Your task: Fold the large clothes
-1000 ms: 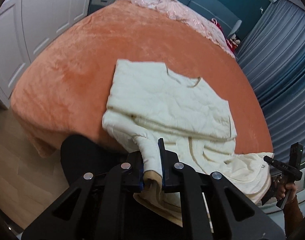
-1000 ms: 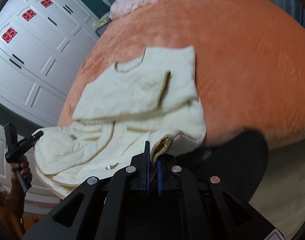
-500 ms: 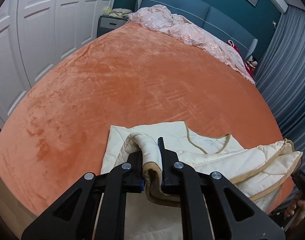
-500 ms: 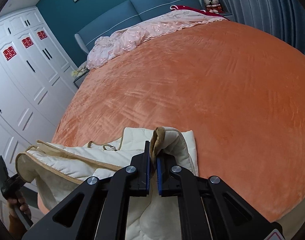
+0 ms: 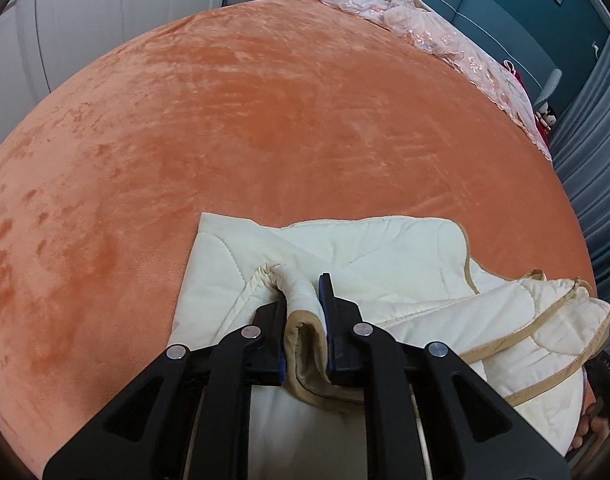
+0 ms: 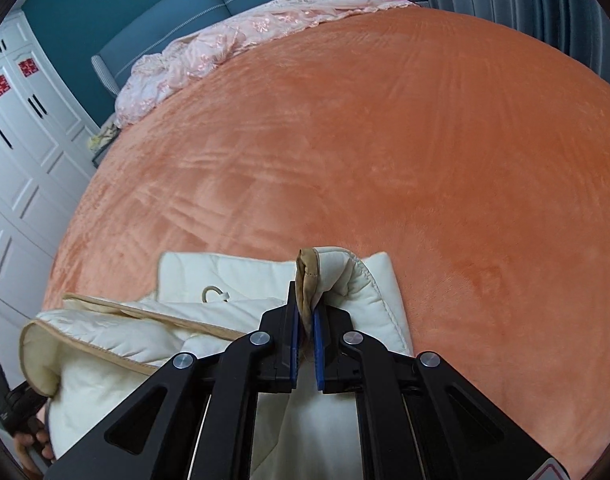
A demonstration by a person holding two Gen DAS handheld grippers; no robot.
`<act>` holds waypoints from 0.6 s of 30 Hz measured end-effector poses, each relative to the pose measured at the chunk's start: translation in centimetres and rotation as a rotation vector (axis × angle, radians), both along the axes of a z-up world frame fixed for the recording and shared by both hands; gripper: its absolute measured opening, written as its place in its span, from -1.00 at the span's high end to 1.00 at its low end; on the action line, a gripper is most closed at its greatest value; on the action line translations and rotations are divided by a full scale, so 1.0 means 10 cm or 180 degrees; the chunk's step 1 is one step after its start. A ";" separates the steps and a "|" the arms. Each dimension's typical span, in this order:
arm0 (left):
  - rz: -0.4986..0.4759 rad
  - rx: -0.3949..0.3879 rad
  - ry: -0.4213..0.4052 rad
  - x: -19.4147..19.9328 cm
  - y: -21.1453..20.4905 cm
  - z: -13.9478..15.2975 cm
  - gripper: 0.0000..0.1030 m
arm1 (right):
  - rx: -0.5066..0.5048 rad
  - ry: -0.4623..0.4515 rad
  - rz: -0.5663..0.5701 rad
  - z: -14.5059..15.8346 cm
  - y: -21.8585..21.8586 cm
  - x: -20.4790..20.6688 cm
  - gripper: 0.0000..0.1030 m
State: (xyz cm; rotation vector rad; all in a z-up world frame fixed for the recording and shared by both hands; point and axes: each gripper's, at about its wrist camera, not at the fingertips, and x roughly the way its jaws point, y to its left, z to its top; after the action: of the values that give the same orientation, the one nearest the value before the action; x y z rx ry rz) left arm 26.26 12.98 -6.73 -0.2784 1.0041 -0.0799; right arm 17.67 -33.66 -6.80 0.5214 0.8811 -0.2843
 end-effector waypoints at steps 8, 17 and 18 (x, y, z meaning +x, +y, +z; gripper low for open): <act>0.0055 0.0025 -0.0477 -0.19 -0.07 -0.15 0.73 | -0.0376 -0.0119 -0.0001 -0.27 0.19 -0.02 0.92; 0.0047 0.0001 -0.0410 -0.15 -0.06 -0.08 0.73 | -0.0031 -0.0184 0.0020 -0.28 0.04 0.00 0.87; 0.0044 -0.0043 -0.0315 -0.12 -0.03 -0.03 0.71 | 0.0079 -0.0136 0.0028 -0.24 -0.02 0.01 0.86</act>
State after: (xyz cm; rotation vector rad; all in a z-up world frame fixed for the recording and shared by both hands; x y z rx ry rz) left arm 25.01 12.70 -7.02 -0.2910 0.9036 -0.0871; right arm 17.77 -33.88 -9.16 0.5447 0.8461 -0.2535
